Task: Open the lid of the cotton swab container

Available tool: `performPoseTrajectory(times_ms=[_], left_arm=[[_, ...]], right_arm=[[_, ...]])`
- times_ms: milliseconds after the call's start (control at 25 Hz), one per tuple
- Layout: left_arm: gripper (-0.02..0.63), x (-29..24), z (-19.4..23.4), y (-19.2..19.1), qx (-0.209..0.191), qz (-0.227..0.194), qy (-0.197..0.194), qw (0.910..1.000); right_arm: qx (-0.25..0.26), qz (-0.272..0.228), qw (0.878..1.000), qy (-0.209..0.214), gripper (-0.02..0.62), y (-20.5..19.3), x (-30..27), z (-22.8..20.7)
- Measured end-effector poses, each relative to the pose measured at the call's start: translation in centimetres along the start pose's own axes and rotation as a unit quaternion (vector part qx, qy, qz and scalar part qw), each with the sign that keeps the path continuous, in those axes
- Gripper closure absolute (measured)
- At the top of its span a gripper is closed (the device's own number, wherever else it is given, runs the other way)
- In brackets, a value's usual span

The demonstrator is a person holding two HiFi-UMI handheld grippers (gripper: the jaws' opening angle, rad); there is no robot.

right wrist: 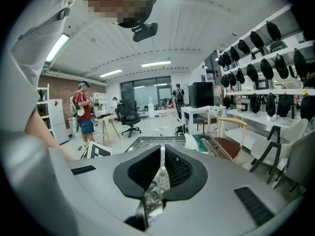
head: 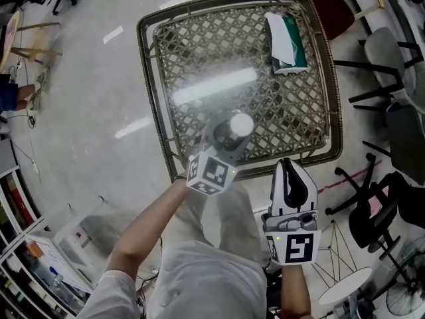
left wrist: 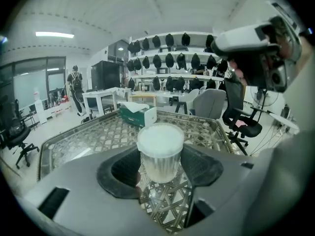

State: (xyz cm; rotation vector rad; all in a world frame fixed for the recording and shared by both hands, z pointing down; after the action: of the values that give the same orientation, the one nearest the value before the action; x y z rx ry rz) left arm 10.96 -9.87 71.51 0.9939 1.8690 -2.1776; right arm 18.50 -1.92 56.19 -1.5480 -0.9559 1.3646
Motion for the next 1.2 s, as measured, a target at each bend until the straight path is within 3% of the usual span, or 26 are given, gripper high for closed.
performPoseTrajectory(times_ms=[440,720,1040,1200], left_arm=[[0.356,7.0,0.2,4.1,0.020,-0.012,0.015,0.9996],[0.357,11.9,-1.2,7.8,0.011,-0.029,0.023,0.9993],[0.359,17.0,-2.3,12.2,0.006,-0.043,0.028,0.9987],[0.359,19.3,-2.4,14.0,0.032,-0.058,0.022,0.9976]], right_arm=[[0.011,-0.017,1.000,0.014,0.595,4.0,2.3,1.9],[0.015,-0.033,0.999,0.018,0.595,6.6,3.6,2.5],[0.027,-0.048,0.997,0.047,0.595,9.5,4.5,4.0],[0.047,-0.055,0.994,0.076,0.595,11.2,4.7,5.1]])
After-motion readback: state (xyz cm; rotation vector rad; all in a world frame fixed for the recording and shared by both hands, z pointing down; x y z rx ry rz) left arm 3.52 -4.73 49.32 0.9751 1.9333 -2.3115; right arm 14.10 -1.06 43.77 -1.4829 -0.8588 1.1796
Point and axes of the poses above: the fingertips, and each gripper's own axes: x backward along the fingers, z to its left, y out of its top, the point moved 4 cm from there along x, backward along the fingers
